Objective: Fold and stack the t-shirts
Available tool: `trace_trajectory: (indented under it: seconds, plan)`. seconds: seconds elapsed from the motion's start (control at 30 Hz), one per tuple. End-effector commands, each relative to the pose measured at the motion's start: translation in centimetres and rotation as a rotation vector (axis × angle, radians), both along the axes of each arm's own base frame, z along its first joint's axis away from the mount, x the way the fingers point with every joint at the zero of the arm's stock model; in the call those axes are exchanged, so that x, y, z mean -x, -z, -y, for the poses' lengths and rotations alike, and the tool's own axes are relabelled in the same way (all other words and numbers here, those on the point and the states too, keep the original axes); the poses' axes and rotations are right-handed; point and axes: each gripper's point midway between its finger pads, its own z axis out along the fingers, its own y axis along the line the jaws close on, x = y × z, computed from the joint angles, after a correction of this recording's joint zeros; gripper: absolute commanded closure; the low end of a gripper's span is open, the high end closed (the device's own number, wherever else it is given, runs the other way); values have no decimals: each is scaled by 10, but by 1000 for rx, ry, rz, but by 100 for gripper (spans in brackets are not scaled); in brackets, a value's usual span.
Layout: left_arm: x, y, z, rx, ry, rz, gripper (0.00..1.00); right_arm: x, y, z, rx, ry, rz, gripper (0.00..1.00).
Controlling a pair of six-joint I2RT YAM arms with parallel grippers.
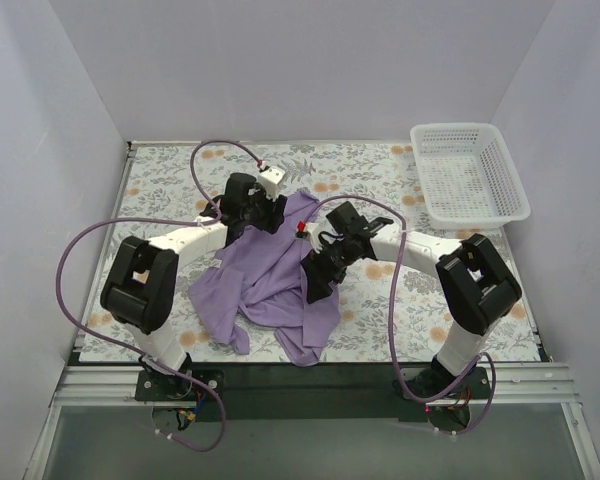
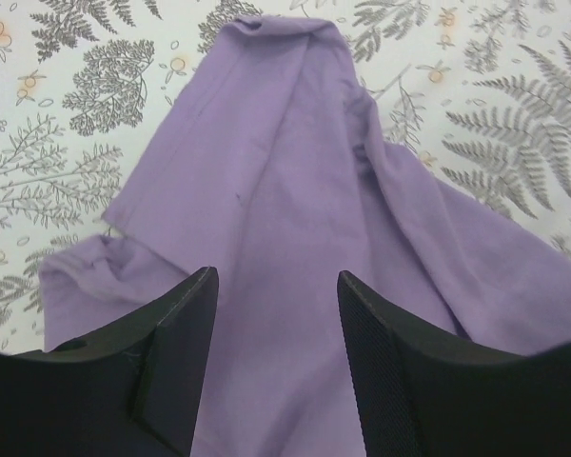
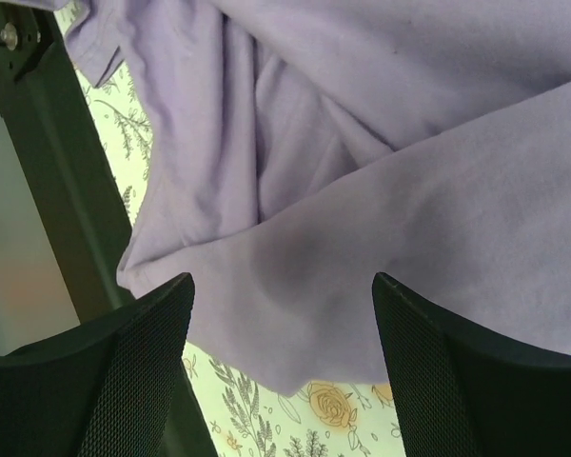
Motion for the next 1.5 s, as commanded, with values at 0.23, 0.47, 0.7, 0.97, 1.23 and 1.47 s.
trace_trajectory:
  seconds: [0.23,0.47,0.7,0.97,1.23,1.47]
  plan:
    - [-31,18,-9,-51,-104,15,56,-35,13,-18,89,184,-46,18]
    - [-29,39,-9,-79,-92,-26,73,-32,31,-21,174,166,8,31]
    - [-29,25,-11,-70,-99,5,100,-38,27,-14,189,142,75,84]
    - [-15,-43,-30,13,-158,141,100,-47,-22,15,138,53,253,99]
    - [3,-79,-87,70,-345,217,100,-109,-52,104,348,8,625,99]
    - [-8,-107,-131,110,-528,270,100,-253,-133,185,490,358,871,99]
